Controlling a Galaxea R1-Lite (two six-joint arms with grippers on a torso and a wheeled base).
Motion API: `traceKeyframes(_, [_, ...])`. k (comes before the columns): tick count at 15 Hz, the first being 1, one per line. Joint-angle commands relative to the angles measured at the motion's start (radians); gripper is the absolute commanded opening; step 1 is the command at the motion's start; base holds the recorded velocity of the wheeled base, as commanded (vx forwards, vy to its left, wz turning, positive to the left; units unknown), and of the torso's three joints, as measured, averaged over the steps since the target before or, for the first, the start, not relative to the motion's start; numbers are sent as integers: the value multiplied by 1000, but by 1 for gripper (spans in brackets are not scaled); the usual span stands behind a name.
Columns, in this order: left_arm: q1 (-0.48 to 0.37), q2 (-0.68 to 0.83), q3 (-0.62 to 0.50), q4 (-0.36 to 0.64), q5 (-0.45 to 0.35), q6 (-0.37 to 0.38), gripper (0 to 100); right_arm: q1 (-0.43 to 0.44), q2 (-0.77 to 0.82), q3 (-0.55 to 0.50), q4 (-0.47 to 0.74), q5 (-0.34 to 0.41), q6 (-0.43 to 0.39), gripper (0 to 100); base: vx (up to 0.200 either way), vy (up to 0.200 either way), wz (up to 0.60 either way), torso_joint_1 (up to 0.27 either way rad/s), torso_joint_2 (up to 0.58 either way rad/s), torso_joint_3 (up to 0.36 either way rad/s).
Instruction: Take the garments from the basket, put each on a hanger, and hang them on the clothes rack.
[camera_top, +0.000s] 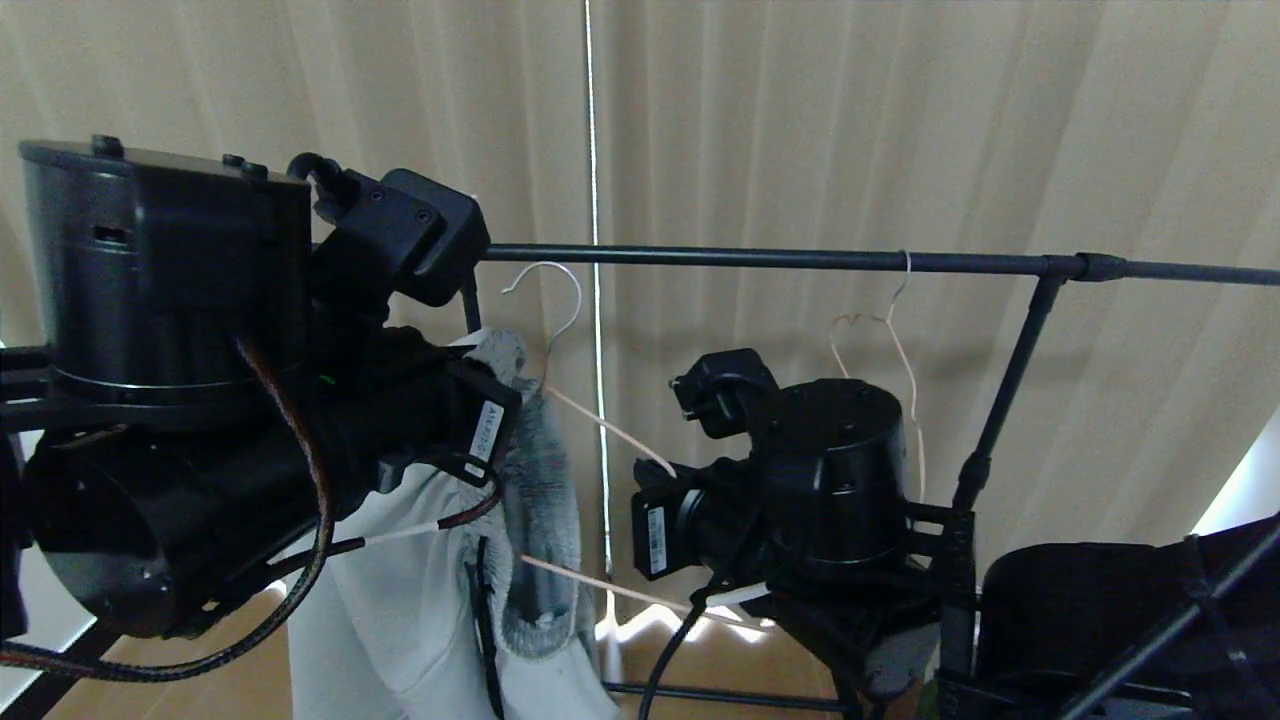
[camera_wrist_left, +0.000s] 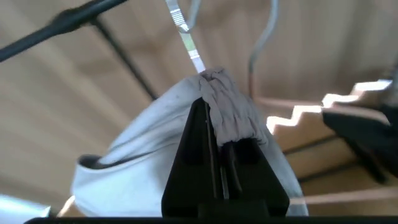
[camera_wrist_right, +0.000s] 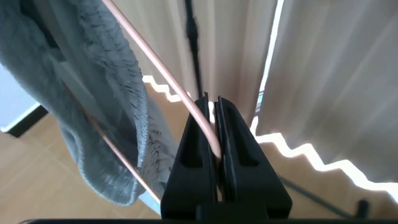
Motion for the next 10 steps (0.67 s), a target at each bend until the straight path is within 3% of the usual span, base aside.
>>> traceKeyframes(1, [-3,-12,11,1,-29,0,0,-14,-90,31,-3,-1,-12,0,0,0,0,0,0,0])
traceKeyframes(6, [-8,-51,67,1,-245,-14,0,-14,-167,71,-5,2,-27,0,0,0,0,0,0,0])
traceKeyframes(10, [-9,-58,85,-5,-325,-15,0,-13,-214,98,-6,4,-55,0,0,0,0,0,0,0])
